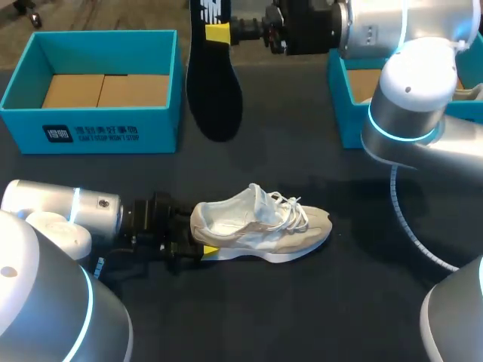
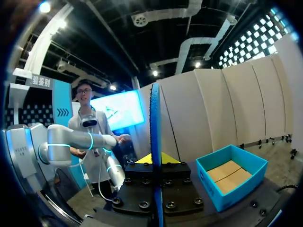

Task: Take the shoe out of the shoebox, open the shoe tongue, remove and reinsert the insole, then place the shoe into the shoebox

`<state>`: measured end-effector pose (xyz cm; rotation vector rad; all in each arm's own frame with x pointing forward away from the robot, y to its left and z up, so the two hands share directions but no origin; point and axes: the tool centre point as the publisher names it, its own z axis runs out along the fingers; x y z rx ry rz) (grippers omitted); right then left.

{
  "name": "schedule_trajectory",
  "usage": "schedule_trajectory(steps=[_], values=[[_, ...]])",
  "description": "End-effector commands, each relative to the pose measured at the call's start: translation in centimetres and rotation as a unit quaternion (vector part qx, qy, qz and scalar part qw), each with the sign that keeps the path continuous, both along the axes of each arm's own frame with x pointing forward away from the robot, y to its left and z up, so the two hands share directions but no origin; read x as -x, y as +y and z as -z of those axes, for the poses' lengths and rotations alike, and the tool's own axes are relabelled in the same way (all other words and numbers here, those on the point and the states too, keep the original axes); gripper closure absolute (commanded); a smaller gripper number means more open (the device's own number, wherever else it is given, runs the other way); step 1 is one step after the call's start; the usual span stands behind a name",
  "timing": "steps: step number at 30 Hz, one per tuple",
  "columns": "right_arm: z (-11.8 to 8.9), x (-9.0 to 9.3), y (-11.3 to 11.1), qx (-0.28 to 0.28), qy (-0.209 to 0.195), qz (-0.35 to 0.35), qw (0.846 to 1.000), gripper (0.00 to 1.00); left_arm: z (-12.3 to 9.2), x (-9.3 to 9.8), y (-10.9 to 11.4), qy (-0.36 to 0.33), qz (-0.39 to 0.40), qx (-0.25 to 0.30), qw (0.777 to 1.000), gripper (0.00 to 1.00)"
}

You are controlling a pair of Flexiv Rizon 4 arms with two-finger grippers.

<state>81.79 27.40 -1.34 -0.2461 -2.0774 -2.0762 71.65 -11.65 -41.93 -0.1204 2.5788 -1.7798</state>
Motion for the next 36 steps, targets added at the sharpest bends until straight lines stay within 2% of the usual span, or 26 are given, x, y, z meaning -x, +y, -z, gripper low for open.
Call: schedule_trajectory(steps=[1,5,7,14,19,27,36], values=[[-0.3,0.2,-0.5,0.006,0.023,0.003,1.000,1.00,0.0,0.0,-0.1,0.000,0.000,0.000,1.000,1.00],[-1.4,0.7,-2.1,-0.003,0.080,-0.018,0.997,1.00,0.0,0.0,-0.1,0.000,0.000,0.000,1.000,1.00],[-2.0,1.0,-2.7,-0.003,0.086,-0.022,0.996,1.00,0.0,0.0,-0.1,0.000,0.000,0.000,1.000,1.00],[-4.3,2.9,-3.7,0.011,0.144,-0.045,0.988,1.00,0.0,0.0,-0.1,0.000,0.000,0.000,1.000,1.00],[-5.7,4.9,-4.2,0.011,0.148,-0.055,0.987,1.00,0.0,0.0,-0.1,0.000,0.000,0.000,1.000,1.00],[-7.2,7.7,-4.0,0.026,0.187,-0.065,0.980,1.00,0.0,0.0,-0.1,0.000,0.000,0.000,1.000,1.00],[-7.6,11.8,-4.8,0.038,0.214,-0.062,0.974,1.00,0.0,0.0,-0.1,0.000,0.000,0.000,1.000,1.00]])
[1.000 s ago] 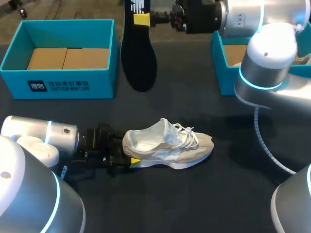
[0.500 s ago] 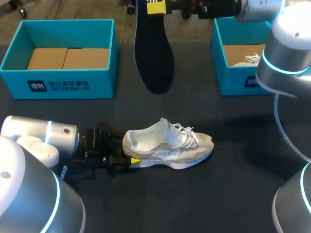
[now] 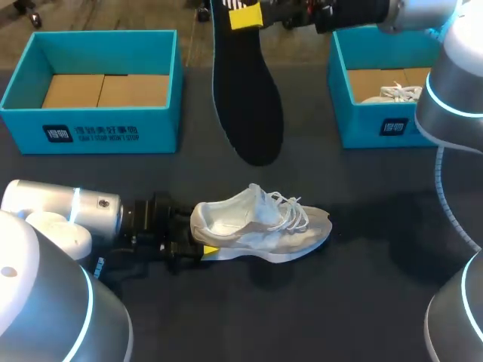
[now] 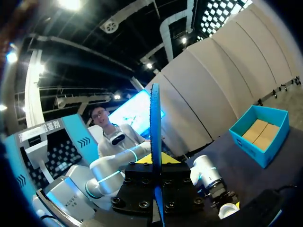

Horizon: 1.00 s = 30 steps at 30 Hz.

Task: Take the shoe out of the shoebox, open the shoe tongue, remove and reinsert the insole, then place the shoe into the shoebox

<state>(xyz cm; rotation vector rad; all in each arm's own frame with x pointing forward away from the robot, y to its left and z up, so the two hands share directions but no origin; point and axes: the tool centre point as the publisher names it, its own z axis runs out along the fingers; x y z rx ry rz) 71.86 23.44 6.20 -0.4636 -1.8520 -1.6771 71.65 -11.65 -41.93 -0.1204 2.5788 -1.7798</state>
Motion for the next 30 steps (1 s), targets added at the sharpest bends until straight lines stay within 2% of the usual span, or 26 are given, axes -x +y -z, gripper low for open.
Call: schedule_trajectory(steps=[1,11,14,30], values=[[0.0,2.2,-0.9,0.007,0.006,0.024,1.000,1.00,0.0,0.0,-0.1,0.000,0.000,0.000,1.000,1.00],[0.1,5.7,-1.0,0.011,0.029,0.036,0.999,1.00,0.0,0.0,-0.1,0.000,0.000,0.000,1.000,1.00],[0.5,5.9,-0.8,0.027,0.038,0.038,0.998,1.00,0.0,0.0,-0.1,0.000,0.000,0.000,1.000,1.00],[0.5,6.2,-1.2,0.019,0.037,0.041,0.998,1.00,0.0,0.0,-0.1,0.000,0.000,0.000,1.000,1.00]])
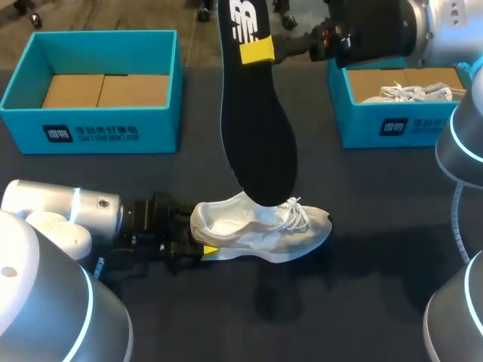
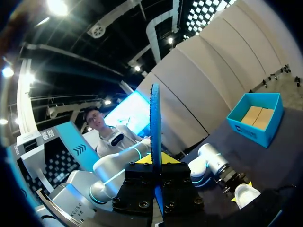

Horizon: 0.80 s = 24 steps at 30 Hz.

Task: Take the shoe out of the shoebox, open the shoe tongue, remove and reinsert the insole, then place the shoe into the shoebox

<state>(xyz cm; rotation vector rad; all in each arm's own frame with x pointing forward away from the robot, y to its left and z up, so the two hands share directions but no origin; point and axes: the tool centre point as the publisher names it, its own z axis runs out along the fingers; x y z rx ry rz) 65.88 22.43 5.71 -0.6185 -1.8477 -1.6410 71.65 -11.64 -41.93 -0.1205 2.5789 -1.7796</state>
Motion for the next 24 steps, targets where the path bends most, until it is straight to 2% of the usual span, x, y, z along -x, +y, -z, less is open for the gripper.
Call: schedule_trajectory(steps=[1,4,9,24], values=[[0.0,0.6,-0.7,-0.017,0.000,0.008,1.000,1.00,0.0,0.0,-0.1,0.000,0.000,0.000,1.000,1.00],[-0.5,1.7,-1.8,-0.034,-0.007,0.023,0.999,1.00,0.0,0.0,-0.1,0.000,0.000,0.000,1.000,1.00],[-0.8,2.7,-2.6,-0.027,0.008,0.038,0.999,1.00,0.0,0.0,-0.1,0.000,0.000,0.000,1.000,1.00],[-0.6,6.7,-2.3,-0.020,0.027,0.066,0.997,1.00,0.0,0.0,-0.1,0.000,0.000,0.000,1.000,1.00]])
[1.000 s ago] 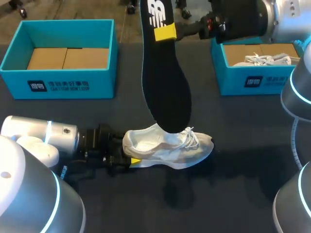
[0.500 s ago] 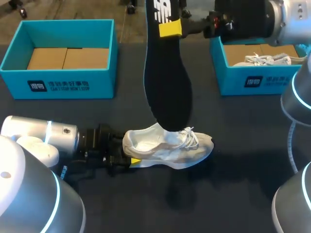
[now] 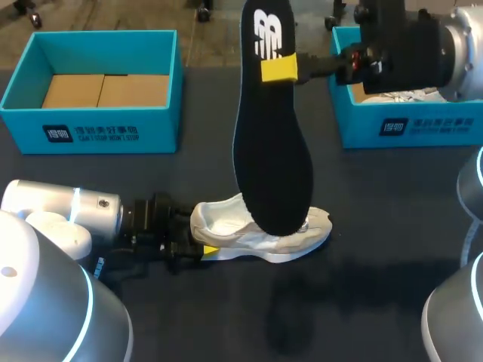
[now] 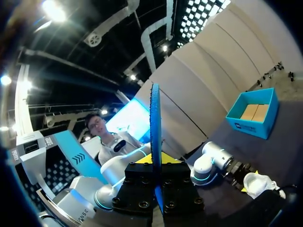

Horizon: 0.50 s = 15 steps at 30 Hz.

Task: Take the shoe out of the shoebox, open the shoe tongue, remove and reinsert the insole, then place the shoe into the shoebox

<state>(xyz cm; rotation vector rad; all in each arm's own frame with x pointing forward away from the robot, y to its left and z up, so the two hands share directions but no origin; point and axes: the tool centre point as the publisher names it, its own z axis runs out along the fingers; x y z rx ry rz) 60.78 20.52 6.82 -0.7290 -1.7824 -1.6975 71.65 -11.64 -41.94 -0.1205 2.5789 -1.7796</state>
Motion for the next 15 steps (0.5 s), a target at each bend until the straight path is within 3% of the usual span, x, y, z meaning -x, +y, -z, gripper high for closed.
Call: schedule_trajectory(steps=[1,15], values=[[0.6,1.8,-0.6,-0.004,0.006,0.021,1.000,1.00,0.0,0.0,-0.1,0.000,0.000,0.000,1.000,1.00],[2.5,3.8,-0.7,-0.010,0.032,0.037,0.999,1.00,0.0,0.0,-0.1,0.000,0.000,0.000,1.000,1.00]])
